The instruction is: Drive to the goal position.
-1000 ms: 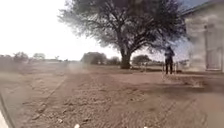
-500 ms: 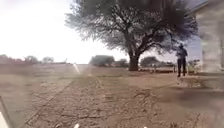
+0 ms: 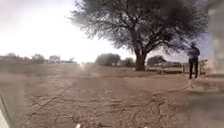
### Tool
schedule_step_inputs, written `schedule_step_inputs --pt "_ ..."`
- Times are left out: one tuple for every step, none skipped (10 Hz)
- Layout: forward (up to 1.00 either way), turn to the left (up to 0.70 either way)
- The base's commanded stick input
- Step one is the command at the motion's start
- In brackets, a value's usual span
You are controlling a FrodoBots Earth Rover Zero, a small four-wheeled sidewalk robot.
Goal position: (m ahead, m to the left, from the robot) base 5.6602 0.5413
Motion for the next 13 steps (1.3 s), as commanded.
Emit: schedule_step_inputs --pt "0.70 0.00" --pt "0.70 0.00" --pt "0.70 0.00" --pt "0.70 0.00" --pt "0.70 0.00" --pt "0.70 0.00" --pt "0.70 0.03" --pt "0.70 0.14" --pt "0.70 0.14" --pt "0.70 0.14" --pt "0.70 0.14" --pt "0.70 0.14" --pt "0.70 0.14"
